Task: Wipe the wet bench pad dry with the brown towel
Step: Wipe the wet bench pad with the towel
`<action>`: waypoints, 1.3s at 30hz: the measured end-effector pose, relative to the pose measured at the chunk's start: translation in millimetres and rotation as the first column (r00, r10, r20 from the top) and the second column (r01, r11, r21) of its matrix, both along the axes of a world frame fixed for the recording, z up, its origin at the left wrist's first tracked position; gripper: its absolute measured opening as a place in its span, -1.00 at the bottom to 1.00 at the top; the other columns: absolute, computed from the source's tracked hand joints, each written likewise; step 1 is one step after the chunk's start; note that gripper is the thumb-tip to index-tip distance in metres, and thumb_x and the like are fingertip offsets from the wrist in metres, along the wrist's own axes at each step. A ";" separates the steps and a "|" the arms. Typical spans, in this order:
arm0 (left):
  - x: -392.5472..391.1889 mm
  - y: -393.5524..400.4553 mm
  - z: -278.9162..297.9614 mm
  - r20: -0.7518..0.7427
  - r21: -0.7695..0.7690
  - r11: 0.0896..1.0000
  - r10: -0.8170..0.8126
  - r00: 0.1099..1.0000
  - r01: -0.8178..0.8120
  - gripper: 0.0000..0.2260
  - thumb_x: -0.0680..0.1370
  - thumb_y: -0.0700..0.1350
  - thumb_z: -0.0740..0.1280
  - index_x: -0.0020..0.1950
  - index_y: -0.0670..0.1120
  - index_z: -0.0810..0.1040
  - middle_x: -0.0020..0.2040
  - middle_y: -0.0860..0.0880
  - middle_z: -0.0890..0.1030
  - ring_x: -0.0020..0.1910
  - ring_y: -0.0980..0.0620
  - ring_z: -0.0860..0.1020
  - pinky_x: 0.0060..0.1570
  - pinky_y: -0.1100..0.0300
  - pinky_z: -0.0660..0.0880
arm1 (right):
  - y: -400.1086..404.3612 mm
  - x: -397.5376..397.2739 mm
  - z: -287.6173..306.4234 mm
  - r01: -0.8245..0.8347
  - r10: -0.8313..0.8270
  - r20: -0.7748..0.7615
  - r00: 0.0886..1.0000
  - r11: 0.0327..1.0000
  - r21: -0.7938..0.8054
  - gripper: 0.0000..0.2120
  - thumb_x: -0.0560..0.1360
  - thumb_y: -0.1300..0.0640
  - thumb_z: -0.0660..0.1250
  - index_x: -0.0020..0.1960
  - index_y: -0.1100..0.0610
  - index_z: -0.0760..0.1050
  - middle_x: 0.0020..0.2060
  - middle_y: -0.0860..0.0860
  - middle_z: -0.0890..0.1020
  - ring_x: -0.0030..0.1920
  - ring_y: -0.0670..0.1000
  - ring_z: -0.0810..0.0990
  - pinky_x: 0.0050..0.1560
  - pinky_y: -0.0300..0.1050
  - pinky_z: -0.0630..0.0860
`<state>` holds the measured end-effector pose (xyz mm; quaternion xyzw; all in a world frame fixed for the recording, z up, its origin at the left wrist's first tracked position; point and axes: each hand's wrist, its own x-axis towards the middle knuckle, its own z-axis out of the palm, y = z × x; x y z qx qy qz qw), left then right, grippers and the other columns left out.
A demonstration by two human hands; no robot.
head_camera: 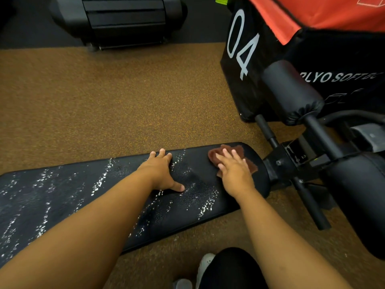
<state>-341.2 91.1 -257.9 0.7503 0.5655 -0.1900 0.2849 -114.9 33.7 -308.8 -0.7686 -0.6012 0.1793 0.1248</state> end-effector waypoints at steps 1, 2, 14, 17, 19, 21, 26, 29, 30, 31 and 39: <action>-0.1 0.4 0.8 0.000 -0.004 1.000 -0.001 1.000 0.001 0.12 0.26 0.34 0.46 0.58 -0.01 -0.12 0.58 0.01 -0.18 0.56 -0.11 -0.18 0.49 -0.13 0.08 | 2.6 -14.0 2.2 0.058 -0.057 0.056 0.997 0.998 -0.007 -0.61 0.63 0.09 0.09 0.44 -0.08 0.29 0.51 -0.08 0.17 0.52 0.01 0.00 0.46 0.07 -0.07; 0.2 0.7 1.1 -0.002 -0.007 1.000 0.000 1.000 0.000 0.12 0.26 0.34 0.47 0.58 -0.01 -0.12 0.58 0.01 -0.18 0.56 -0.11 -0.18 0.50 -0.12 0.08 | 2.0 -30.0 3.7 0.043 -0.042 0.078 0.996 0.999 -0.008 -0.60 0.63 0.08 0.07 0.46 -0.06 0.25 0.52 -0.07 0.14 0.52 0.03 -0.02 0.46 0.09 -0.07; 2.3 -0.9 -1.8 -0.033 0.026 0.999 -0.027 0.999 0.028 0.14 0.26 0.31 0.49 0.58 -0.03 -0.14 0.58 -0.01 -0.19 0.55 -0.14 -0.18 0.48 -0.14 0.12 | -29.0 -30.3 1.9 -0.063 0.063 0.019 0.998 0.998 0.018 -0.60 0.63 0.09 0.10 0.46 -0.04 0.27 0.51 -0.05 0.15 0.52 0.03 -0.02 0.47 0.05 -0.07; 2.3 -0.9 -3.6 -0.041 0.029 0.999 -0.031 0.999 0.033 0.14 0.26 0.31 0.49 0.57 -0.03 -0.15 0.58 -0.01 -0.19 0.55 -0.15 -0.18 0.48 -0.14 0.12 | -63.6 -26.2 4.6 -0.398 0.405 -0.120 0.906 0.914 0.075 -0.63 0.58 0.13 0.22 0.37 -0.08 0.40 0.45 -0.13 0.28 0.50 -0.08 0.06 0.47 -0.07 -0.07; 1.2 -0.8 -3.6 -0.038 0.024 0.999 -0.034 0.999 0.035 0.14 0.26 0.32 0.48 0.57 -0.03 -0.15 0.58 -0.01 -0.19 0.55 -0.14 -0.18 0.48 -0.16 0.12 | -75.9 6.2 -0.1 -0.446 0.456 -0.135 0.880 0.890 0.099 -0.61 0.53 0.18 0.31 0.32 -0.09 0.46 0.39 -0.17 0.32 0.48 -0.12 0.12 0.46 -0.06 0.00; 0.9 -1.0 -2.5 -0.033 0.023 0.999 -0.033 0.999 0.034 0.14 0.26 0.32 0.48 0.57 -0.02 -0.15 0.58 -0.01 -0.19 0.55 -0.14 -0.18 0.48 -0.14 0.11 | -73.7 28.0 -5.2 -0.278 0.289 -0.081 0.954 0.953 0.122 -0.58 0.53 0.23 0.30 0.33 -0.09 0.44 0.39 -0.18 0.29 0.48 -0.07 0.13 0.47 0.01 0.01; 2.0 -2.3 -2.1 -0.027 0.030 0.999 -0.030 0.999 0.030 0.13 0.26 0.32 0.48 0.58 -0.03 -0.14 0.59 -0.02 -0.18 0.55 -0.15 -0.18 0.49 -0.14 0.11 | -74.3 -17.3 -7.6 -0.151 0.156 -0.051 0.986 0.985 0.079 -0.61 0.59 0.11 0.16 0.40 -0.07 0.36 0.47 -0.08 0.25 0.51 -0.02 0.04 0.46 0.01 -0.10; 0.8 -2.1 -1.7 -0.025 0.022 0.999 -0.029 0.999 0.029 0.13 0.27 0.31 0.48 0.57 -0.02 -0.14 0.58 -0.01 -0.19 0.55 -0.14 -0.19 0.48 -0.15 0.11 | -102.0 -4.8 -3.6 -0.462 0.470 -0.146 0.870 0.882 0.087 -0.61 0.54 0.09 0.24 0.34 -0.14 0.41 0.41 -0.20 0.29 0.49 -0.17 0.06 0.46 -0.09 -0.08; -0.1 -1.6 -1.4 -0.023 0.015 0.999 -0.031 0.999 0.031 0.13 0.27 0.31 0.48 0.57 -0.02 -0.15 0.58 -0.01 -0.19 0.55 -0.14 -0.19 0.48 -0.15 0.12 | -104.3 10.5 -4.5 -0.470 0.478 -0.148 0.866 0.878 0.087 -0.60 0.54 0.12 0.27 0.33 -0.16 0.41 0.40 -0.22 0.29 0.48 -0.20 0.07 0.47 -0.09 -0.06; -0.7 -1.2 -1.0 -0.022 0.007 0.999 -0.032 0.999 0.032 0.12 0.27 0.31 0.48 0.57 -0.02 -0.15 0.58 0.00 -0.19 0.55 -0.13 -0.19 0.48 -0.15 0.11 | -103.5 24.5 -6.0 -0.423 0.433 -0.135 0.891 0.901 0.096 -0.58 0.54 0.16 0.30 0.33 -0.18 0.40 0.40 -0.23 0.29 0.47 -0.22 0.07 0.49 -0.06 -0.04; 2.1 -2.5 -3.3 -0.033 0.022 0.999 -0.029 0.999 0.030 0.13 0.27 0.31 0.48 0.57 -0.02 -0.16 0.58 -0.01 -0.20 0.55 -0.14 -0.20 0.47 -0.17 0.13 | -114.5 -5.0 -5.1 -0.384 0.395 -0.116 0.911 0.917 0.108 -0.60 0.54 0.09 0.20 0.37 -0.12 0.38 0.42 -0.24 0.23 0.50 -0.18 -0.02 0.47 -0.13 -0.18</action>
